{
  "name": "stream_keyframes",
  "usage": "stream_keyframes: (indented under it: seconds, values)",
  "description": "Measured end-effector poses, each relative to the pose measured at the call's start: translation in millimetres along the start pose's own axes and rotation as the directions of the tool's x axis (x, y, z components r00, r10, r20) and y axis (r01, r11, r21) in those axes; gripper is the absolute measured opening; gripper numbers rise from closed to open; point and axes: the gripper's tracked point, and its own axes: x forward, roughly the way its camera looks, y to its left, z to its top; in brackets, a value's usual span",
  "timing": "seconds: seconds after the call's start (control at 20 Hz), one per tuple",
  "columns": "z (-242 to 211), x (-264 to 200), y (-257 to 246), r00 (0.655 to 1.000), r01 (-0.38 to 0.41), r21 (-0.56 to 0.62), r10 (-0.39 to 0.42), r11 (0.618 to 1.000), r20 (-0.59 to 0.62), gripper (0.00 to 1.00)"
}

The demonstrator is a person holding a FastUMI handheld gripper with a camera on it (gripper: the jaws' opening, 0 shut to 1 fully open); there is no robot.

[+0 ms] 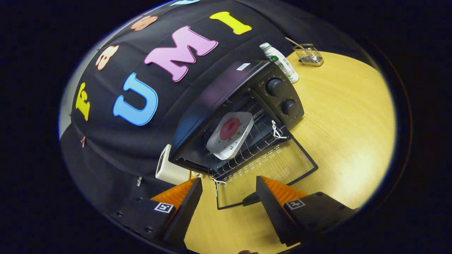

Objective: Open the toaster oven, put the food inside, and close the toaster oven door.

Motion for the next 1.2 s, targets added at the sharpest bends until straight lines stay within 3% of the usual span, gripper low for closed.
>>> stream_keyframes:
  seconds: [0.25,0.5,0.85,1.1,1.2]
  values:
    - [-14,-22,10,1.000,0.009,-0.249,-0.001,0.968,0.031,0.98]
    - [-33,-31,1,0.999,0.044,-0.486,-0.034,0.873,0.030,0.99]
    - [-58,-22,-54,0.974,0.179,-0.619,-0.228,0.765,0.000,0.99]
    - [-86,-6,-84,0.940,0.185,-0.688,-0.332,0.701,-0.086,0.99]
    - [-87,3,-90,0.931,0.191,-0.696,-0.353,0.693,-0.096,0.99]
